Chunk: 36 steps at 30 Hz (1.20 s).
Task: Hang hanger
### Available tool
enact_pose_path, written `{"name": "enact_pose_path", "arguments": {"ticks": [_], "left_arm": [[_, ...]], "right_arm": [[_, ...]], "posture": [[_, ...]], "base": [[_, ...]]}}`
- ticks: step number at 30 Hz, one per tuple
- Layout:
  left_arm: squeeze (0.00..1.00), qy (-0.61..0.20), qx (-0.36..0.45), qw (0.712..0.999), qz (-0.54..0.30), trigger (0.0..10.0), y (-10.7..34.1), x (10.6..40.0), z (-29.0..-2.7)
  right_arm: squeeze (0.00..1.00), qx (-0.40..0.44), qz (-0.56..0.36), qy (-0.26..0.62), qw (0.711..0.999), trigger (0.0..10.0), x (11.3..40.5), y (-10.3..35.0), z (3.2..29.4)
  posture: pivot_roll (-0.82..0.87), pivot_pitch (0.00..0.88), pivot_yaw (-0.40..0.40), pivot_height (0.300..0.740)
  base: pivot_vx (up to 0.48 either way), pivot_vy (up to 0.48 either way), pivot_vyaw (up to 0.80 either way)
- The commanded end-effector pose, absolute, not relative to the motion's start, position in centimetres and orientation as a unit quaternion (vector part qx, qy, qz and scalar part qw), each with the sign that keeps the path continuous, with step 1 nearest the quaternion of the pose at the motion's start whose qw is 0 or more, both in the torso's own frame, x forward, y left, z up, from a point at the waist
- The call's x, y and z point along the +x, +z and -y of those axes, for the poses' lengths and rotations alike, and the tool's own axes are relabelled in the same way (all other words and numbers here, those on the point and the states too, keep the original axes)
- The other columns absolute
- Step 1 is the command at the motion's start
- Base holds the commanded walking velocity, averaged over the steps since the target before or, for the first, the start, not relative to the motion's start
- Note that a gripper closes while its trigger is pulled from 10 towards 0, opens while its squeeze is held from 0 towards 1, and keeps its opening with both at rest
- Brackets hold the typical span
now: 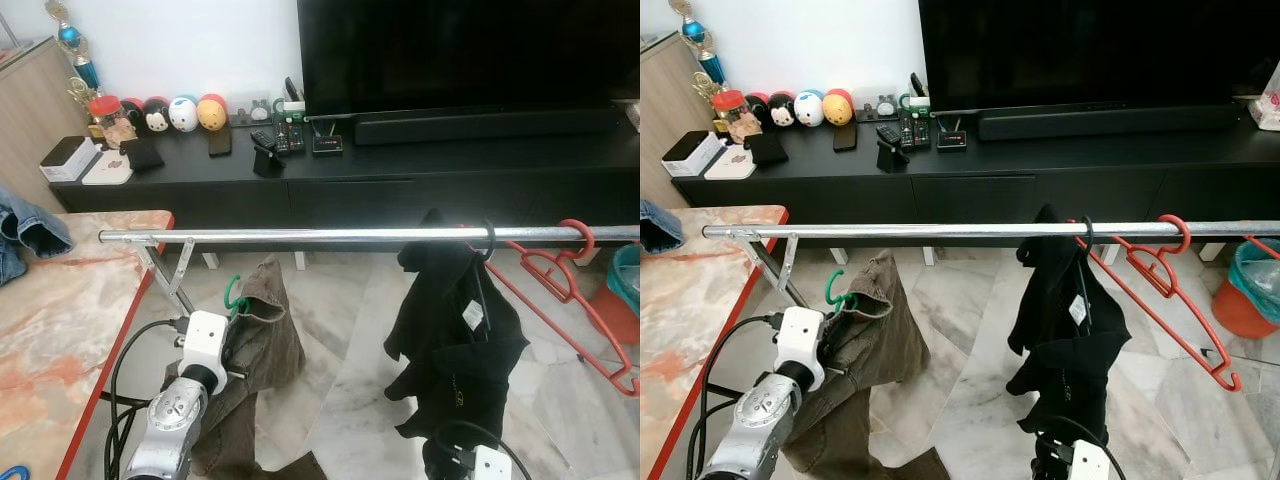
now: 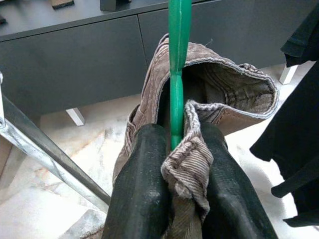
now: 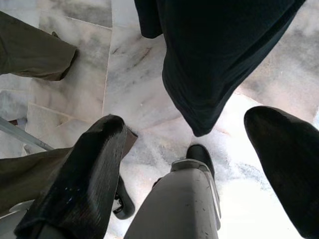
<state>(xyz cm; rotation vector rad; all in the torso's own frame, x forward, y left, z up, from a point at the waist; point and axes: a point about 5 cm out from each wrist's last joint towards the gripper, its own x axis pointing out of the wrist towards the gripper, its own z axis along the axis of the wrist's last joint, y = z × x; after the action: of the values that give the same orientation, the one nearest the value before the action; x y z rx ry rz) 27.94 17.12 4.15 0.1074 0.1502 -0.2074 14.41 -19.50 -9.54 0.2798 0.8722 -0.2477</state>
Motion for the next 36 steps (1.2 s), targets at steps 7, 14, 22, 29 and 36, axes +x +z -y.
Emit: {"name": "enact_pose_path", "arguments": {"ticks": [7,14,22,29,36], "left_arm": [[0.0,-0.103,0.057,0.992,-0.035,10.0,5.4,28.8,-17.1],[0.0,-0.103,0.056,0.993,-0.033,10.0,5.4,28.9,-17.0],[0.0,-0.099,0.054,0.993,-0.028,10.0,5.8,29.5,-17.1],[0.0,-0.094,0.052,0.994,-0.028,10.0,5.9,30.0,-17.0],[0.0,-0.094,0.048,0.994,-0.023,10.0,6.1,30.3,-16.7]], "right_arm": [[0.0,0.133,-0.428,-0.115,0.887,10.0,13.9,-9.8,19.1],[0.0,0.134,-0.429,-0.113,0.886,10.0,13.8,-9.8,19.0],[0.0,0.134,-0.425,-0.113,0.888,10.0,14.0,-9.7,19.0],[0.0,0.135,-0.423,-0.115,0.889,10.0,14.2,-9.7,19.1],[0.0,0.136,-0.421,-0.118,0.889,10.0,14.4,-9.6,19.2]], "posture": [[-0.03,0.0,0.084,0.74],[-0.03,0.0,0.087,0.74],[-0.03,0.0,0.092,0.74],[-0.03,0.0,0.091,0.74],[-0.04,0.0,0.09,0.74]], "base": [[0.0,0.0,0.0],[0.0,0.0,0.0],[0.0,0.0,0.0],[0.0,0.0,0.0],[-0.034,0.0,0.0]]}}
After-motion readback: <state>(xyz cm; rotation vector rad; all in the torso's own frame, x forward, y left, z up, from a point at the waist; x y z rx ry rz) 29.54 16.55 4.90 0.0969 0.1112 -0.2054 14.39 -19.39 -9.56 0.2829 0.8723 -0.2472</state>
